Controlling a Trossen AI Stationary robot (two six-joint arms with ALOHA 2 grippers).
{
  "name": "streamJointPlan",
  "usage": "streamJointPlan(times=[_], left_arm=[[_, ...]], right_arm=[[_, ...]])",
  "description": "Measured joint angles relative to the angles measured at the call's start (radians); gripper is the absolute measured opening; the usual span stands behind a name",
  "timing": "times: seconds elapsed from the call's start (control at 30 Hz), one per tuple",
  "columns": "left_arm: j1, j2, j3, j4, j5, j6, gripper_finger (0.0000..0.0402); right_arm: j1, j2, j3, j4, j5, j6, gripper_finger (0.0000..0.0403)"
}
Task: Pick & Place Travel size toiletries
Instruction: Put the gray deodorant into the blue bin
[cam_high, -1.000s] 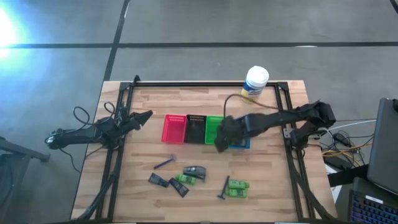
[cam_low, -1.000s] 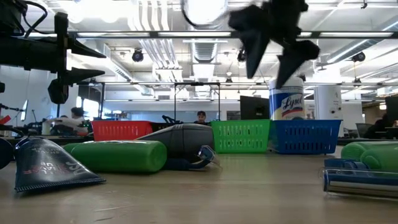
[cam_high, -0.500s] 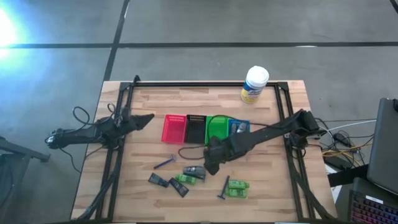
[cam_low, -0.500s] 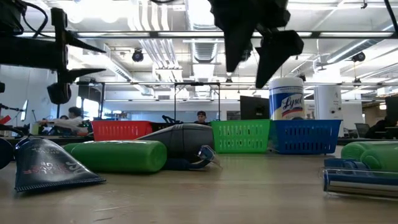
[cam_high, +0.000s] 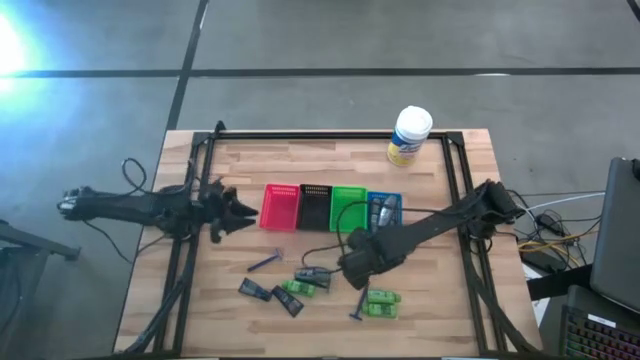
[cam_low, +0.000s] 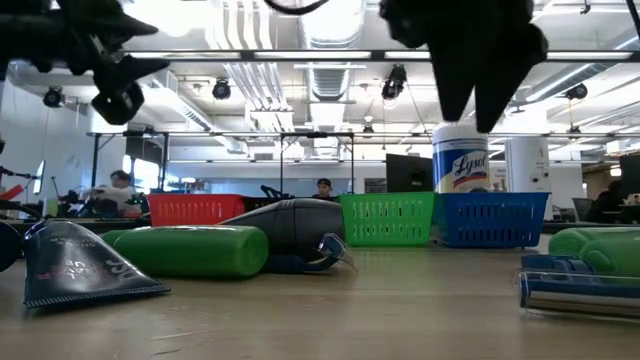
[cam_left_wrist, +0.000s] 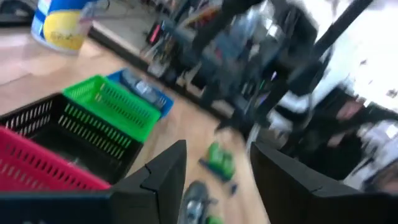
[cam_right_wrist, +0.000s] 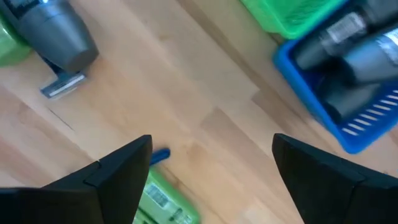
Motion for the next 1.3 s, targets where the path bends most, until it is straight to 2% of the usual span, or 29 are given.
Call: streamJointPlan(times=[0.2, 0.33, 0.43, 0.53, 0.6, 0.77, 0.87, 1.0, 1.13, 1.3], left_arm=[[-0.068, 0.355, 0.119, 0.004, 0.003, 0.052, 0.0184], [-0.123, 0.604, 0.239, -0.008, 0.06, 0.128, 0.0184], [-0.146, 0.772, 0.366, 0.033, 0.051, 0.212, 0.0184], [-0.152, 0.931, 0.486, -0.062, 0.038, 0.345, 0.0184], [-0.152, 1.011, 0.586, -0.16, 0.028, 0.37, 0.0184], [-0.15, 1.162, 0.815, -0.454, 0.004, 0.355, 0.0184], [-0.164, 1.215, 0.891, -0.465, 0.042, 0.391, 0.0184], [-0.187, 1.278, 0.925, -0.464, 0.066, 0.471, 0.0185], [-0.19, 1.317, 0.925, -0.461, 0.028, 0.541, 0.019], [-0.192, 1.353, 0.92, -0.452, 0.025, 0.582, 0.0222]], right_arm=[[0.003, -0.091, -0.133, 0.001, 0.002, -0.015, 0.0312], [0.006, -0.179, -0.255, 0.021, 0.027, -0.025, 0.0304], [0.015, -0.253, -0.341, 0.082, 0.029, -0.056, 0.0297], [0.033, -0.331, -0.406, 0.146, 0.052, -0.075, 0.0289], [0.049, -0.373, -0.441, 0.169, 0.077, -0.076, 0.0284], [0.097, -0.468, -0.515, 0.193, 0.125, -0.068, 0.0273], [0.118, -0.497, -0.556, 0.192, 0.132, -0.066, 0.0267], [0.131, -0.512, -0.6, 0.193, 0.134, -0.033, 0.026], [0.133, -0.51, -0.632, 0.217, 0.135, -0.019, 0.0256], [0.133, -0.509, -0.646, 0.267, 0.134, 0.003, 0.0259]])
